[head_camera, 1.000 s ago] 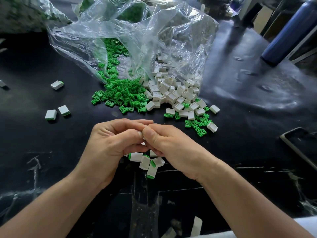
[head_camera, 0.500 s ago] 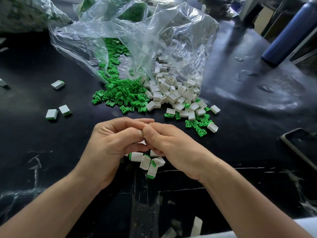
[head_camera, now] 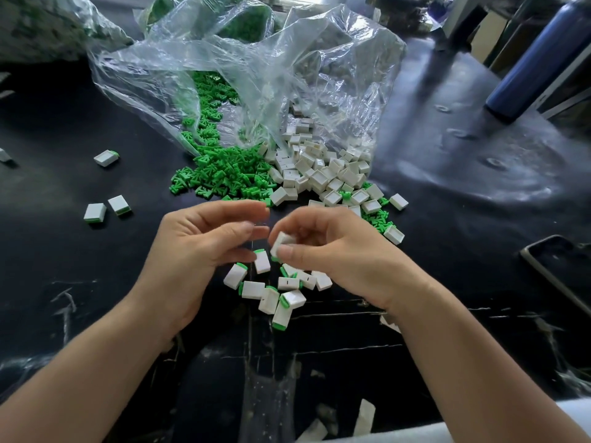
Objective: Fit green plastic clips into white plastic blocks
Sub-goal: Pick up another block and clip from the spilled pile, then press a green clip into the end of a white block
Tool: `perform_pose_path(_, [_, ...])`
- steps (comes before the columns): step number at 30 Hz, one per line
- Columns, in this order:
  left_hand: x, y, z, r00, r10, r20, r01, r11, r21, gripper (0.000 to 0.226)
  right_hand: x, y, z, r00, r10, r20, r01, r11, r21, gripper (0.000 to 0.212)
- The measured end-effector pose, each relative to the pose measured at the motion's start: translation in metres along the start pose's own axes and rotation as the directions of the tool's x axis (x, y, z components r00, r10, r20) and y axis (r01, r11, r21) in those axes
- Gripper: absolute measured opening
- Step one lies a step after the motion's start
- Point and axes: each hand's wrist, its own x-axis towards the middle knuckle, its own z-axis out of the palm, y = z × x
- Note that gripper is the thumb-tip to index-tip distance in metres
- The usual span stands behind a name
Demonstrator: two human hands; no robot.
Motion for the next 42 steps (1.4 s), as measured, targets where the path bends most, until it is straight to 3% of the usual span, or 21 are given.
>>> perform_pose_path(3, [0.009,-0.007,-0.003,0.981,0.093,-0.169,-0.056,0.975,0.214,0.028,0.001,0.003,0.001,1.000,0.002,-0.014,-0.003,0.996,-0.094,0.010])
perform_pose_path(6, [0.015,-0.012,-0.008,0.949,0.213,-0.234,-0.088,0.889,0.450,0.026,0.003,0.005,0.002,1.000,0.000,-0.020,-0.003,0.986,-0.165,0.011])
perform_pose_path(11, [0.022,-0.019,-0.012,0.940,0.323,-0.111,-0.097,0.565,0.820,0.037,0.004,0.007,0.006,1.000,0.014,-0.005,-0.015,0.909,-0.418,0.004])
perform_pose_path(17, [0.024,-0.023,-0.013,0.983,0.179,0.030,-0.090,0.337,0.937,0.052,0.006,0.007,0.001,0.999,0.023,-0.047,-0.040,0.918,-0.395,0.011])
perform_pose_path(20, [0.024,-0.023,-0.011,0.985,0.145,0.089,-0.121,0.234,0.965,0.046,0.008,0.011,-0.004,0.978,-0.053,-0.200,-0.033,0.914,-0.405,0.012])
perform_pose_path(23, [0.020,-0.024,-0.011,0.949,0.275,0.155,-0.227,0.252,0.941,0.029,0.018,0.021,-0.013,0.889,-0.151,-0.432,-0.102,0.854,-0.510,0.015])
perform_pose_path(25, [0.018,-0.023,-0.013,0.937,0.325,0.127,-0.224,0.283,0.933,0.021,0.026,0.027,-0.017,0.844,-0.193,-0.501,-0.134,0.827,-0.546,0.018])
perform_pose_path(30, [0.018,-0.018,-0.014,0.943,0.321,0.083,-0.197,0.339,0.920,0.018,0.039,0.039,-0.016,0.870,-0.168,-0.464,-0.216,0.716,-0.664,0.031])
perform_pose_path(33, [0.018,-0.018,-0.013,0.947,0.320,0.029,-0.159,0.387,0.908,0.027,0.041,0.041,-0.015,0.885,-0.150,-0.440,-0.256,0.633,-0.731,0.031])
perform_pose_path(38, [0.015,-0.016,-0.011,0.915,0.400,0.054,-0.238,0.427,0.872,0.031,0.040,0.039,-0.018,0.869,-0.133,-0.476,-0.238,0.731,-0.639,0.022])
perform_pose_path(42, [0.015,-0.013,-0.009,0.898,0.439,-0.038,-0.260,0.597,0.759,0.020,0.038,0.039,-0.018,0.857,-0.185,-0.482,-0.196,0.747,-0.635,0.014])
